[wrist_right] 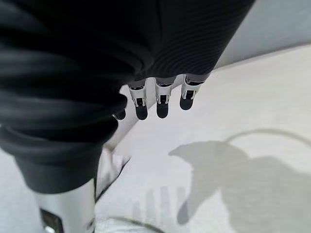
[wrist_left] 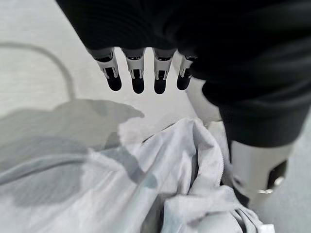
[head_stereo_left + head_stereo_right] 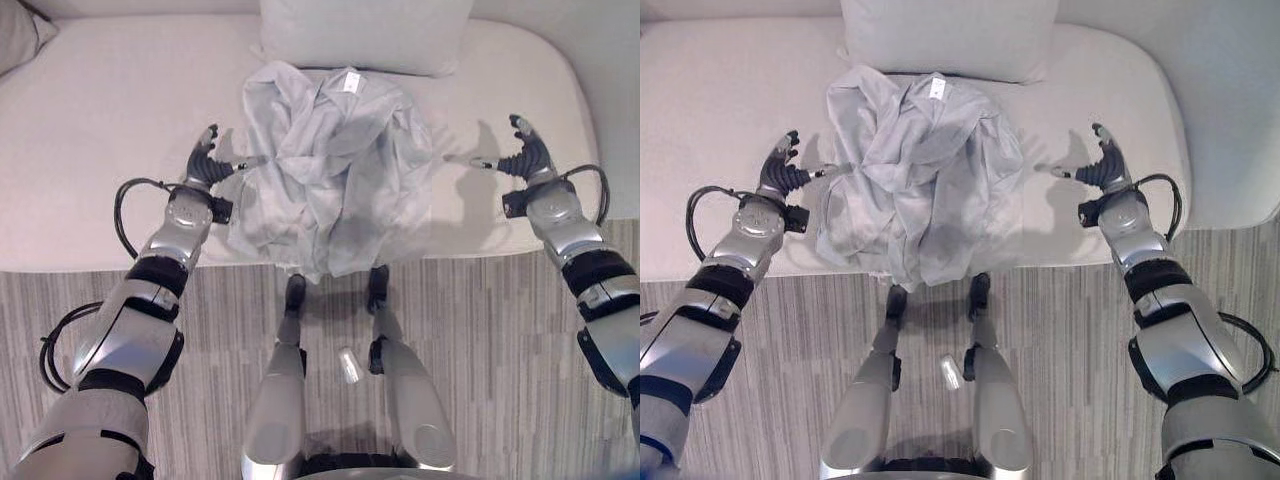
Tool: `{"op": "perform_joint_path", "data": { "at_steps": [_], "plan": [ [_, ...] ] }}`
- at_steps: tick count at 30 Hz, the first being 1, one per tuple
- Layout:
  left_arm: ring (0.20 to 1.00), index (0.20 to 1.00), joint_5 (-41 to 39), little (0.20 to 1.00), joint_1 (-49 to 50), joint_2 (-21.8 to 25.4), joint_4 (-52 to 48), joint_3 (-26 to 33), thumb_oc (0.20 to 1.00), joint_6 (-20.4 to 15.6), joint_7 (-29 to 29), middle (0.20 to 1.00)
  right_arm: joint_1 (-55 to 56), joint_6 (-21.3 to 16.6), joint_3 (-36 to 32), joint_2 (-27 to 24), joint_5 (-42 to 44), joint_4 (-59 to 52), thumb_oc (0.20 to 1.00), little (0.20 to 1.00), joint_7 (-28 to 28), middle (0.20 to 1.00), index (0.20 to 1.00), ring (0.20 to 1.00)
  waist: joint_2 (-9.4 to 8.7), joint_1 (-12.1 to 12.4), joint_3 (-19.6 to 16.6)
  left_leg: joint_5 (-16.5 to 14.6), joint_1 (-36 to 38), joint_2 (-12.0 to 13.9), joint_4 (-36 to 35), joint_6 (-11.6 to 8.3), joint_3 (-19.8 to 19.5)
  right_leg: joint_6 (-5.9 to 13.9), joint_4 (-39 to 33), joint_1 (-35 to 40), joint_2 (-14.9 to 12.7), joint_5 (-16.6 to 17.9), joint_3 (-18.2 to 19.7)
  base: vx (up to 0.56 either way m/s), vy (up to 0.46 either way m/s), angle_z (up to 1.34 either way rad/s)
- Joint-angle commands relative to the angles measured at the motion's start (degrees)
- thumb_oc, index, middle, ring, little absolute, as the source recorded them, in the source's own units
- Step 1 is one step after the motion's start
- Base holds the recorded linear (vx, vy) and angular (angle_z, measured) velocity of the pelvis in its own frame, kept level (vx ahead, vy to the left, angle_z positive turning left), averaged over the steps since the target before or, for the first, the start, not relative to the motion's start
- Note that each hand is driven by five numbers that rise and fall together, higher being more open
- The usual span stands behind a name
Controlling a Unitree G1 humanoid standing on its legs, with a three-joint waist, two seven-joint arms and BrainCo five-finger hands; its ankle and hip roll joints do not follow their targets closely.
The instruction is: Hang the clothes on the sofa on the clothes rack.
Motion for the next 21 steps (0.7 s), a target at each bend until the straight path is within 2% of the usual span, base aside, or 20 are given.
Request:
{"op": "perform_joint_path", "data": {
  "at_steps": [1,6,21],
  "plan": [
    [1.000,1.000,1.03,1.000,-7.26,2.55,1.24,-3.27,1.000,-2.35,2.12,1.000,-6.14,-1.90,2.63,-3.13,3.47,3.40,1.000,1.000,-1.98,1.000,1.000,1.000,0.81,0.81,-0.79,-1.09,-2.14,-1.22,-1.14,1.40,-3.55,7.10,0.12,-0.50,-4.07,-1.53,1.37,-0.10,-0.001,0.15],
    [1.000,1.000,3.06,1.000,-12.66,1.84,1.92,-6.78,1.000,-2.01,3.24,1.000,-12.24,-1.89,6.56,-2.23,4.27,6.16,1.000,1.000,-2.43,1.000,1.000,1.000,1.32,1.20,-0.10,-0.41,-5.78,-1.75,-1.11,1.23,-3.84,7.44,0.12,-3.91,-4.18,-0.99,0.93,-0.03,-0.004,0.12],
    [1.000,1.000,5.28,1.000,-12.08,-0.22,-0.70,-7.93,1.000,-1.48,6.16,1.000,-10.78,-1.27,9.70,3.22,0.26,2.72,1.000,1.000,-3.82,1.000,1.000,1.000,2.40,1.53,-0.09,0.09,-8.99,-2.15,-1.31,1.31,-4.92,6.72,0.12,-6.91,-4.07,-1.40,0.24,0.00,-0.015,0.05]
  ]
}}
